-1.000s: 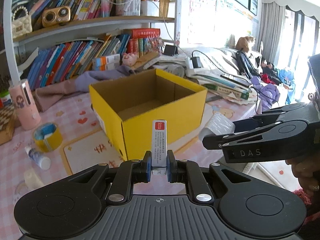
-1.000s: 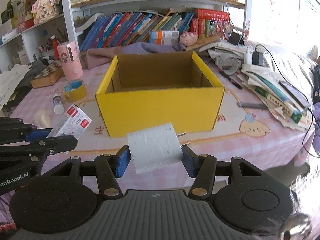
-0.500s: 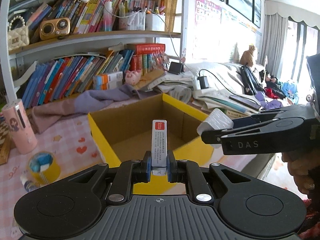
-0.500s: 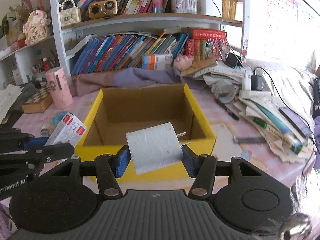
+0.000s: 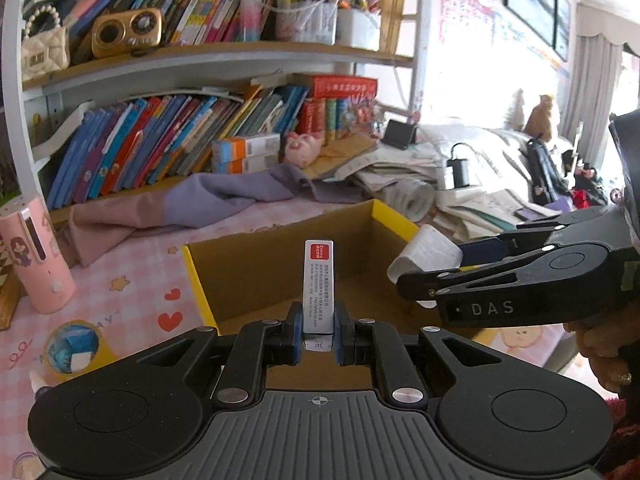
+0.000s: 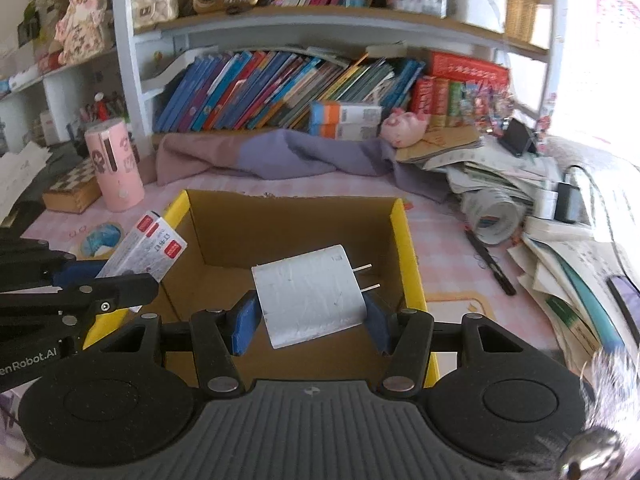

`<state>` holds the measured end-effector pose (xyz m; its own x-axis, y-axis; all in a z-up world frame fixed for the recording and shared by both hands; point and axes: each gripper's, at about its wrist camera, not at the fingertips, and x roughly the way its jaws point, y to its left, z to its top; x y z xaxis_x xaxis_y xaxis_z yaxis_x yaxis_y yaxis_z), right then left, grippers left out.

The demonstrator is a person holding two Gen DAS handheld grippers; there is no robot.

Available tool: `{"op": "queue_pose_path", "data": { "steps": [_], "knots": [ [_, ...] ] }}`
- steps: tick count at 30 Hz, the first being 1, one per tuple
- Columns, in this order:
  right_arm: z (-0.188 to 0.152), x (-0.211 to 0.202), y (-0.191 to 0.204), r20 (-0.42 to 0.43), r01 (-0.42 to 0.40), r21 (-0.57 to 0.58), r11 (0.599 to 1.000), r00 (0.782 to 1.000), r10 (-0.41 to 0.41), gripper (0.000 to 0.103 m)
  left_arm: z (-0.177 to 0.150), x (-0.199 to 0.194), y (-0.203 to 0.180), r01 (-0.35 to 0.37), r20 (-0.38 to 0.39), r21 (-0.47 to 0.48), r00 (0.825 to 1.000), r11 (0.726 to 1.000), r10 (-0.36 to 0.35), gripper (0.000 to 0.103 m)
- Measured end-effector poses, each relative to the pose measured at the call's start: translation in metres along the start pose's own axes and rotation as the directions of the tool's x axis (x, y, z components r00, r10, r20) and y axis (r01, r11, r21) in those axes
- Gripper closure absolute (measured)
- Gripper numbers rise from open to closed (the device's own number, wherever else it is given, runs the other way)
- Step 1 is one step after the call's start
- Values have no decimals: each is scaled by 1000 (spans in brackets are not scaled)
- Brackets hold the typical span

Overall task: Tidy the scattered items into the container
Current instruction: 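Lower the charger into the yellow box and open the right tool while the left tool releases the medicine box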

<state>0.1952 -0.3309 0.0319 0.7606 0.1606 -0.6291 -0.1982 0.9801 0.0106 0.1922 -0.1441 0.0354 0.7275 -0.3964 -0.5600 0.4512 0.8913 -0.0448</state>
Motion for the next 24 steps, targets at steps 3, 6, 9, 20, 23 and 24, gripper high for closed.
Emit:
{"op": "queue_pose_path", "data": {
  "steps": [3, 6, 9, 20, 23, 24],
  "knots": [
    [6, 20, -5, -29, -34, -39, 999, 999, 33, 50, 2, 15, 1, -27, -25, -20, 999, 999, 26, 90],
    [10, 40, -8, -63, -68, -83, 994, 996, 63, 50, 3, 29, 3, -54, -54, -48, 997, 997, 51, 89],
    [12, 57, -9, -99, -104, -122, 987, 991, 92, 50, 3, 43, 3, -80, -88, -57, 993, 995, 75, 89],
    [11, 97, -13, -221, -212, -172, 962, 960, 172, 50, -1, 73, -3, -141, -207, -44, 970, 989, 129, 90],
    [11, 98, -12, -228, -228, -183, 956, 956, 185, 50, -3, 76, -7, -152, -222, -26, 965, 988, 142, 90],
    [11, 98, -12, -233, -229, -189, 955, 955, 183, 50, -3, 76, -8, -154, -223, -25, 964, 988, 145, 90]
  ]
}}
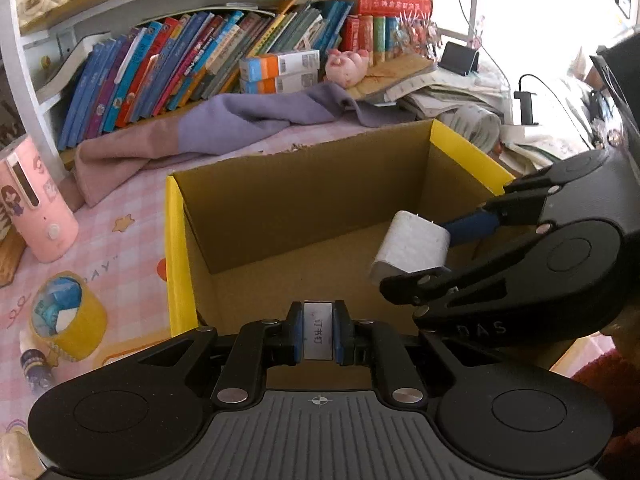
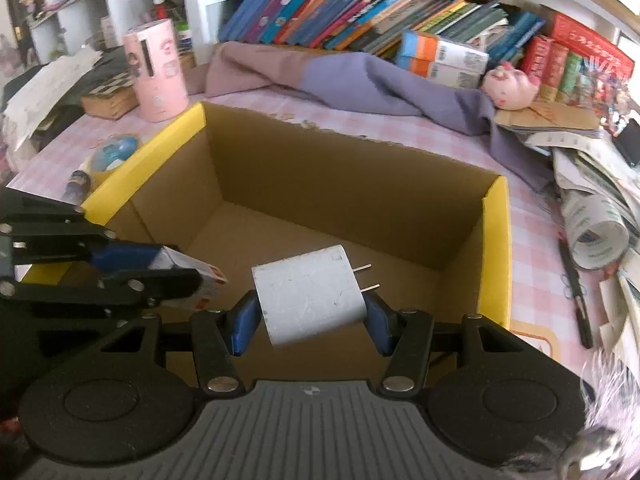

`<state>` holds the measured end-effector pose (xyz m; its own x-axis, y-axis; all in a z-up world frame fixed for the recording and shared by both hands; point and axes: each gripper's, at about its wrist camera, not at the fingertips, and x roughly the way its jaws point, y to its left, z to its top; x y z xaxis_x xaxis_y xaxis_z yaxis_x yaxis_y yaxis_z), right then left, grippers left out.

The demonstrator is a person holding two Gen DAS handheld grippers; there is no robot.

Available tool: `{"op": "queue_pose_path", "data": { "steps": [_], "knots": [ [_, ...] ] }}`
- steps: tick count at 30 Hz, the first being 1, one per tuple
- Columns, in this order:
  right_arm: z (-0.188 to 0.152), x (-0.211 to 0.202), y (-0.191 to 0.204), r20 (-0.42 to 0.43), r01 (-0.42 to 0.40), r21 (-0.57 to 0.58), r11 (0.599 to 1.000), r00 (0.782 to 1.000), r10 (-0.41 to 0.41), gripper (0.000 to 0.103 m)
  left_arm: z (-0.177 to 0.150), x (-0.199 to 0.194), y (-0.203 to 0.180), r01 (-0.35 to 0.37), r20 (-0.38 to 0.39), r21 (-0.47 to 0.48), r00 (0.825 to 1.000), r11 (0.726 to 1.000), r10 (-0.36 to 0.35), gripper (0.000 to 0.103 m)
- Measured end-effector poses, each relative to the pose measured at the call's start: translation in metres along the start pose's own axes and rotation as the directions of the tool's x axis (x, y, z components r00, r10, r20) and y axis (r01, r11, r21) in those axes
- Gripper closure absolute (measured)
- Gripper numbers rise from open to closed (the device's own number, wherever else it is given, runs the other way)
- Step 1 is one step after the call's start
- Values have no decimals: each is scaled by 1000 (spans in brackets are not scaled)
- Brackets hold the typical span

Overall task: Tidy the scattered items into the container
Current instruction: 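Lower the charger into the yellow box and open the right tool while the left tool releases the medicine box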

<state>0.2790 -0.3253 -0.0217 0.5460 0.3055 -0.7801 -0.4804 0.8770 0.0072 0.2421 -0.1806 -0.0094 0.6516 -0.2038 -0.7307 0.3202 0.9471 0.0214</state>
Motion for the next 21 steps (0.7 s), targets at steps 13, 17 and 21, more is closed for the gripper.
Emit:
{"op": "queue_pose_path", "data": {
  "steps": [13, 17, 21],
  "knots": [
    [-2, -5, 0, 19, -6, -2, 1000, 1000, 6, 45, -4, -16, -4, -87, 49, -22, 995, 996, 88, 73],
    [-4, -13, -2, 51, -2, 22, 1000, 999, 1, 44, -6, -27, -2, -110, 89, -50, 989, 993, 115, 58],
    [-6, -24, -3, 94, 19, 42, 999, 995, -23, 41, -7, -37, -3, -125, 133, -62, 982, 990, 132, 36]
  ]
}}
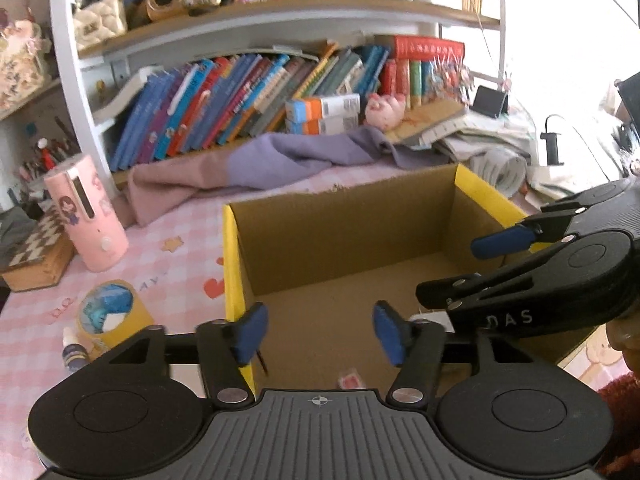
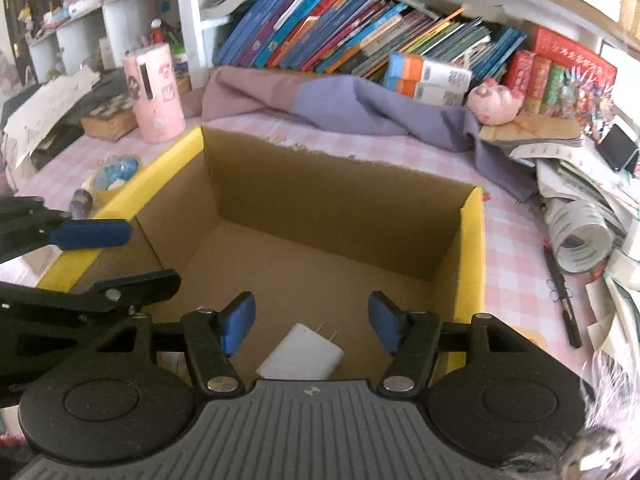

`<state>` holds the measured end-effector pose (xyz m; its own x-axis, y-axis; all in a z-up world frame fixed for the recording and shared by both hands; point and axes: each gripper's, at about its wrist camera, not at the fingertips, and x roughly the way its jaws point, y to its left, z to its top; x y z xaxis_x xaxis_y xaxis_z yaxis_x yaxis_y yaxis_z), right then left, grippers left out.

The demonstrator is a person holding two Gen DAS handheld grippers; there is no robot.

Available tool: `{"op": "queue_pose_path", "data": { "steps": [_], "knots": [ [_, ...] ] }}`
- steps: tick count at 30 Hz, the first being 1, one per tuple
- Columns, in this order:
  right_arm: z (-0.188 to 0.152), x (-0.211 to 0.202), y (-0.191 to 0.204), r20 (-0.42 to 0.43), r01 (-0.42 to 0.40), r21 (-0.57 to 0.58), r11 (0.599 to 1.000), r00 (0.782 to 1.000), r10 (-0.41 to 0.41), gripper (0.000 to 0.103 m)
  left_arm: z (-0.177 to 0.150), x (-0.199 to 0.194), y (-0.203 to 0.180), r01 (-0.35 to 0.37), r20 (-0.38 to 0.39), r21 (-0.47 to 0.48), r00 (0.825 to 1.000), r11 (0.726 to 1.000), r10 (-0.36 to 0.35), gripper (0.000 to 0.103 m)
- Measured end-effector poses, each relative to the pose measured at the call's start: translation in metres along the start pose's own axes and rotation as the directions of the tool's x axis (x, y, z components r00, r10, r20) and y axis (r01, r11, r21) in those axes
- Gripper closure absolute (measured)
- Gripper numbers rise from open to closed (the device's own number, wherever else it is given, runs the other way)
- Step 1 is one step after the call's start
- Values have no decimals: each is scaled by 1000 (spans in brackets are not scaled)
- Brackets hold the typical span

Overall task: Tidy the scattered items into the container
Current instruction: 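Lower the charger into the yellow box and open the right tool while the left tool releases the medicine box, then move both tools back from the yellow box toward the remaining items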

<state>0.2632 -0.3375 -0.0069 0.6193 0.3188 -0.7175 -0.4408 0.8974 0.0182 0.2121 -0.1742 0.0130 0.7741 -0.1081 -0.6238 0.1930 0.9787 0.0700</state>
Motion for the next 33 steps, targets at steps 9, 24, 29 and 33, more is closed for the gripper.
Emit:
{"op": "queue_pose_path", "data": {
  "steps": [9, 24, 29, 33],
  "knots": [
    [-8, -20, 2, 59, 31, 43, 999, 998, -33, 40, -7, -21, -4, -3, 69, 27, 998, 1000, 1, 22],
    [-31, -64, 42, 145, 135, 141, 981, 977, -155, 39, -33, -62, 13, 71, 138, 101, 987, 992, -85, 15],
    [-45, -80, 64, 160, 172, 177, 969, 967, -201, 39, -52, -81, 23, 106, 135, 123, 983, 987, -123, 15],
    [-58, -95, 86, 170, 204, 207, 957, 956, -241, 39, -66, -98, 34, 129, 129, 120, 981, 984, -145, 15]
  ]
}}
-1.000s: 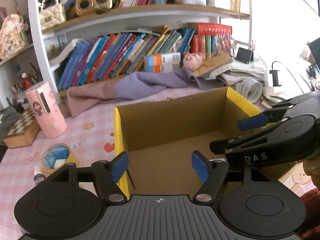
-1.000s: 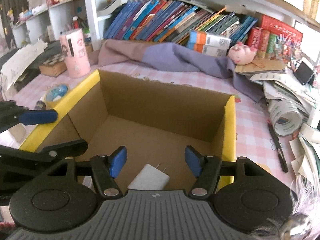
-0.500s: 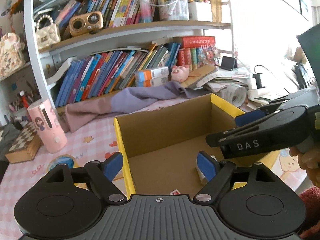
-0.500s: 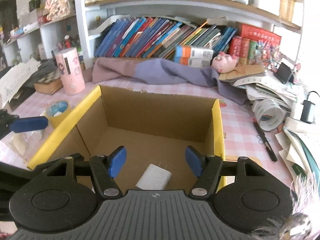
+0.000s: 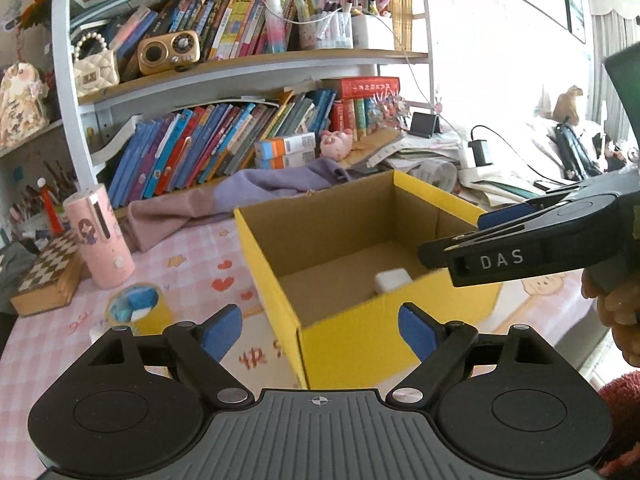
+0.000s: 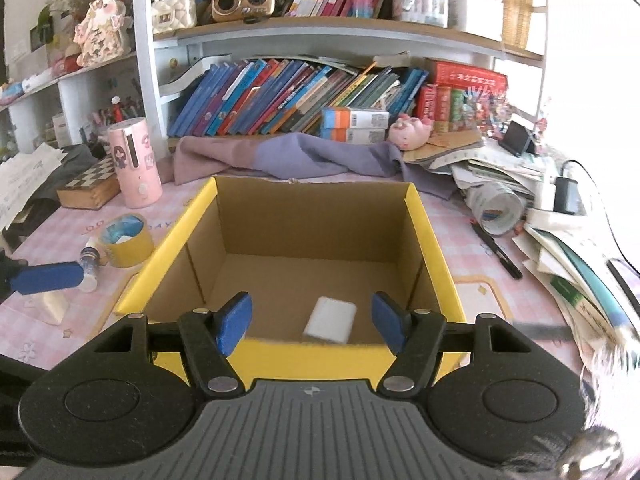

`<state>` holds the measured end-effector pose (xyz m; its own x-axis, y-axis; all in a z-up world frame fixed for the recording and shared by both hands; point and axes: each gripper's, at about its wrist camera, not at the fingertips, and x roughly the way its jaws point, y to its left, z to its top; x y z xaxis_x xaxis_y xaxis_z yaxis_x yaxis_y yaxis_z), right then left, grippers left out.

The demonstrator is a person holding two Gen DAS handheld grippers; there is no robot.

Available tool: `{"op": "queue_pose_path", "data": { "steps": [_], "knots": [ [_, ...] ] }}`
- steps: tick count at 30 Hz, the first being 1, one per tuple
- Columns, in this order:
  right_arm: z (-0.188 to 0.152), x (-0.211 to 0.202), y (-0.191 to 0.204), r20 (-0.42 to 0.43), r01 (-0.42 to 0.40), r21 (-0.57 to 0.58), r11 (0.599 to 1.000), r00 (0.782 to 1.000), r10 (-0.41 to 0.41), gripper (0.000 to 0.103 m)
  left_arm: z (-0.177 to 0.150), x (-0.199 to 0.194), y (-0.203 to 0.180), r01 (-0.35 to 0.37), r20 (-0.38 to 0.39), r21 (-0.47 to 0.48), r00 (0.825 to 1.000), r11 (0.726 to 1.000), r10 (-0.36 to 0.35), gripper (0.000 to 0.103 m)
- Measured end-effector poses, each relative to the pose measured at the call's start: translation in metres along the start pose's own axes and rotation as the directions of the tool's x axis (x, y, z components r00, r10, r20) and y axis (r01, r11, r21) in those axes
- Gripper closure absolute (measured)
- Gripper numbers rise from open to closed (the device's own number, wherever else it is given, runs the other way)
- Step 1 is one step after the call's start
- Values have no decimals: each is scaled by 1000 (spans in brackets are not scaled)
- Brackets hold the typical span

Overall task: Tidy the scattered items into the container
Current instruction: 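Move both tools back from the yellow box toward the remaining items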

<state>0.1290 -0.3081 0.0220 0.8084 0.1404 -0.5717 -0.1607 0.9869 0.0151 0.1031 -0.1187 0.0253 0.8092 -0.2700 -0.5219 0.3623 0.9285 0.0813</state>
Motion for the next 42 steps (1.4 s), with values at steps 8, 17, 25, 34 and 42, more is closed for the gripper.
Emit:
{"op": "queue_pose_path", "data": {
  "steps": [8, 17, 25, 34, 42],
  "knots": [
    [-33, -32, 31, -16, 53, 40, 998, 998, -52, 37, -28, -35, 10, 40, -29, 8, 999, 999, -39, 15],
    [-62, -50, 69, -62, 61, 45, 997, 996, -58, 35, -55, -59, 31, 20, -79, -23, 997, 1000, -22, 15],
    [-73, -54, 96, -103, 35, 27, 999, 994, -32, 34, -71, -72, 53, -31, -121, -75, 992, 997, 21, 15],
    [-77, -49, 123, -142, -15, -4, 1000, 990, 14, 32, -84, -86, 81, -103, -144, -138, 986, 985, 83, 15],
    [-78, -45, 148, -156, -68, -37, 997, 986, 61, 32, -94, -100, 101, -157, -153, -174, 980, 972, 131, 14]
  ]
}}
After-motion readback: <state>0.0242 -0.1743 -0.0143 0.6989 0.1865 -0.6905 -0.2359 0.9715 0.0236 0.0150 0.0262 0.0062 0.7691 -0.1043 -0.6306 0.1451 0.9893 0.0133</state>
